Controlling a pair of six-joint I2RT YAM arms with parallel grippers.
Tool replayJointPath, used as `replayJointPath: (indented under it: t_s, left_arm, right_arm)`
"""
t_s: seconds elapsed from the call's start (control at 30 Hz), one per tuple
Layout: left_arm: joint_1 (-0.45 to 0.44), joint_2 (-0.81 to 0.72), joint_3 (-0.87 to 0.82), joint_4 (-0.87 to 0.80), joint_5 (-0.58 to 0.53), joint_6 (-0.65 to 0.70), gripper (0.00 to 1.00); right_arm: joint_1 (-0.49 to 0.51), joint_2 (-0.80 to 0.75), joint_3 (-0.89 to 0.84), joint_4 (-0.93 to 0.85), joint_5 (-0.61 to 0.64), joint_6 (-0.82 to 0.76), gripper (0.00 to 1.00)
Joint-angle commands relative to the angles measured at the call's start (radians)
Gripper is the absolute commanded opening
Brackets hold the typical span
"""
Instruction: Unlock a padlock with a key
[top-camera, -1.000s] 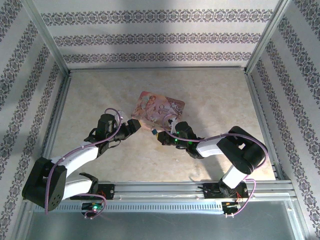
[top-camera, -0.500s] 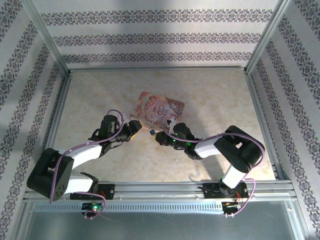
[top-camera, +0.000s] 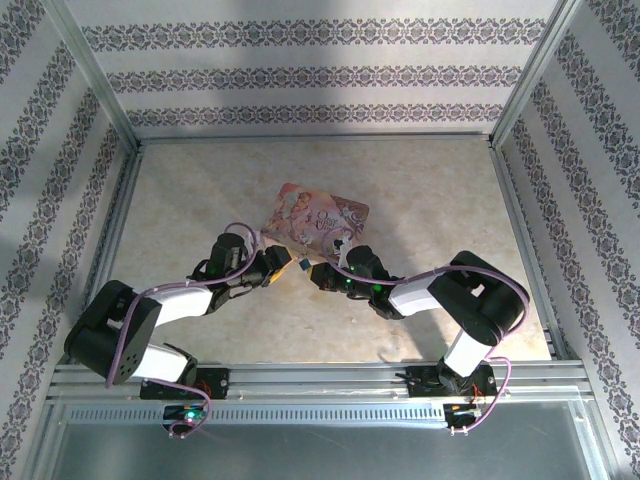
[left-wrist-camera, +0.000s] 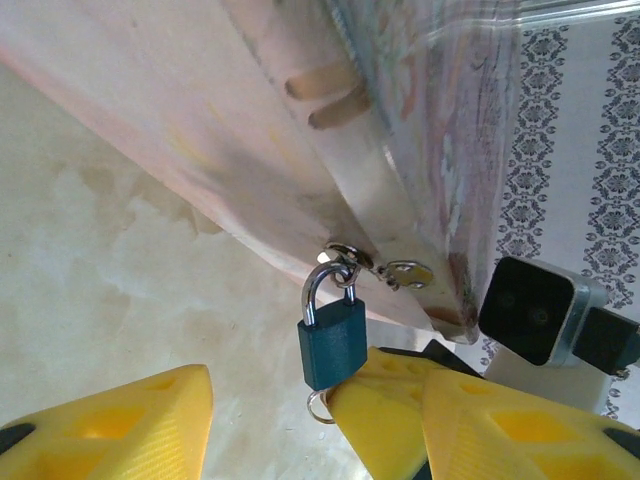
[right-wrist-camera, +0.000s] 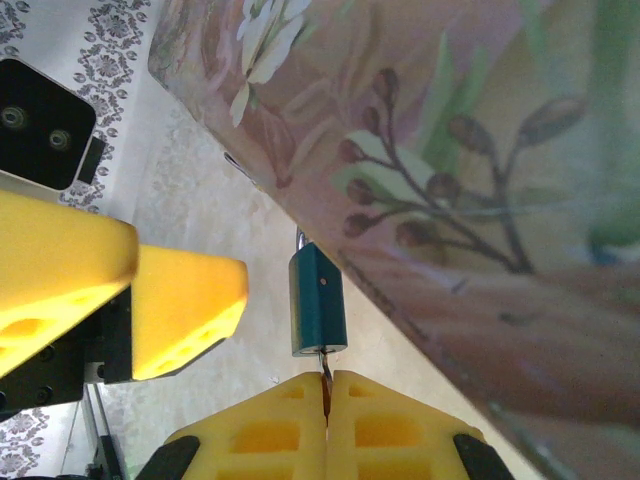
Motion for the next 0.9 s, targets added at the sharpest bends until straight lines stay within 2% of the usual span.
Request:
replayJointPath:
  t_s: [0.0, 0.33, 0.87]
  left_arm:
    - [-0.030, 0.041, 0.029, 0.078, 0.007, -0.026, 0.55]
    - [-0.048, 0.129, 0.029, 0.193, -0.014, -0.075, 0.48]
    - [-0.088, 0.224, 0.086, 0.242, -0.030, -0.119, 0.35]
  right_arm:
    - [0.018, 0.003, 0.028, 0.048, -0.016, 0.019, 0.00]
    - [0.018, 0.008, 0.025, 0.050, -0.023, 0.022, 0.00]
    - [0.018, 0.014, 0.042, 0.062, -0.046, 0.036, 0.00]
